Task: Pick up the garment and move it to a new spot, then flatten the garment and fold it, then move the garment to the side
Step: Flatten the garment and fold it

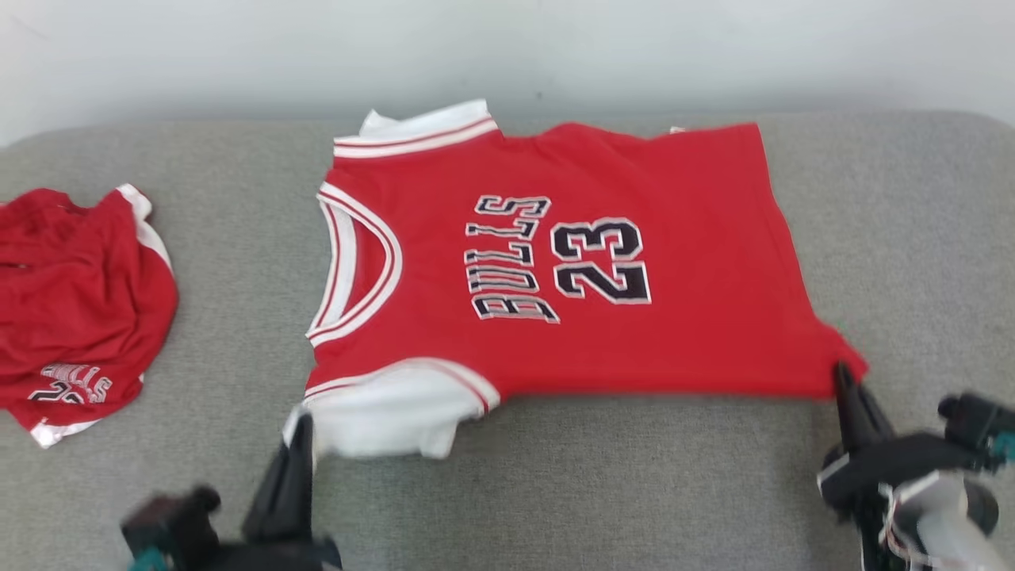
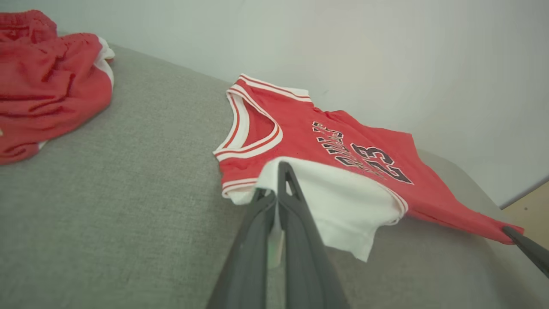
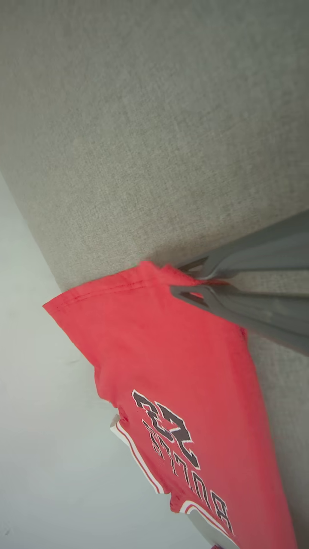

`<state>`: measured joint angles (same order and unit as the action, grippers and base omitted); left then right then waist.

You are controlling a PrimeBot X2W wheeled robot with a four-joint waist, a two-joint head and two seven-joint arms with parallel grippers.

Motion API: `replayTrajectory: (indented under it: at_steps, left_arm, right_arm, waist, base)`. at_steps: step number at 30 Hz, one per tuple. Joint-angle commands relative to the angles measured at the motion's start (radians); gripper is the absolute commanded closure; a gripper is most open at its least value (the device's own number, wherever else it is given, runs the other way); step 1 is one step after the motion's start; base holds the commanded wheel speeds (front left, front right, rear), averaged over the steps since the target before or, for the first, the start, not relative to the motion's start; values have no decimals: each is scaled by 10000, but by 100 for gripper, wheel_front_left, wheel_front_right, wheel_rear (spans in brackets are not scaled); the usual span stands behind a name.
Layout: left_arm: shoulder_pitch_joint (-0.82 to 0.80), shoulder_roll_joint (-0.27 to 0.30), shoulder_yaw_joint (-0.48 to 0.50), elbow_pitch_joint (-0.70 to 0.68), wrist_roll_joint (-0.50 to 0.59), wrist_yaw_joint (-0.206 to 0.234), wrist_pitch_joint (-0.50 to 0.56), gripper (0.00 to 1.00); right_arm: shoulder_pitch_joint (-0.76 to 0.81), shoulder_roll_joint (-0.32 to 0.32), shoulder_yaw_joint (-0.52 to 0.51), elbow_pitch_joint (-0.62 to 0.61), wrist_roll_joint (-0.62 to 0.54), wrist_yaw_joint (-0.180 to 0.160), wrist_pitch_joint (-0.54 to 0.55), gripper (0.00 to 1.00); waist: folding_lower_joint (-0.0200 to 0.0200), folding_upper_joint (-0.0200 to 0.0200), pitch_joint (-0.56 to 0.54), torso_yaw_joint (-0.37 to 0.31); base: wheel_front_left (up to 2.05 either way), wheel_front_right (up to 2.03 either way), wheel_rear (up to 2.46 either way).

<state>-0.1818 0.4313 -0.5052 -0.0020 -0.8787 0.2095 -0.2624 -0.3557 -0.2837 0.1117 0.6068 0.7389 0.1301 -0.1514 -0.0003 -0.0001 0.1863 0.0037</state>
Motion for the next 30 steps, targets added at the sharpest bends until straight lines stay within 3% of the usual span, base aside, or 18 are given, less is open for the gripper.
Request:
replayTrajectory:
  at_steps: [1, 8, 15, 23, 30]
  left_arm:
    - [528, -131, 151, 62, 192, -72, -22, 100]
    - [2436, -937, 350, 767, 696, -344, -21, 100]
    - [2900, -1345, 490, 1153, 1041, -586, -23, 100]
    - [1980, -1491, 903, 1103, 1472, -1181, -22, 100]
    - [333, -1234, 888, 1375, 1796, -1540, 324, 100]
  right_arm:
    - [475, 0, -93, -43, -88, 15, -94, 100]
    - [2620, 438, -754, -484, -386, 15, -180, 100]
    - [3870, 815, -1590, -1488, -988, 15, 177, 100]
    - [3656, 1299, -2419, -2983, -1570, 15, 822, 100]
    - [2642, 1349, -2559, -3204, -1995, 15, 1663, 100]
  waist:
    - [3, 1, -302, 177]
    - [3, 1, -939, 674]
    - [3, 1, -1020, 856]
    - [3, 1, -826, 584]
    - [3, 1, -509, 339]
  base:
    - [0, 0, 0]
    - [0, 0, 0]
    - [0, 0, 0]
    - [0, 0, 0]
    - [0, 0, 0]
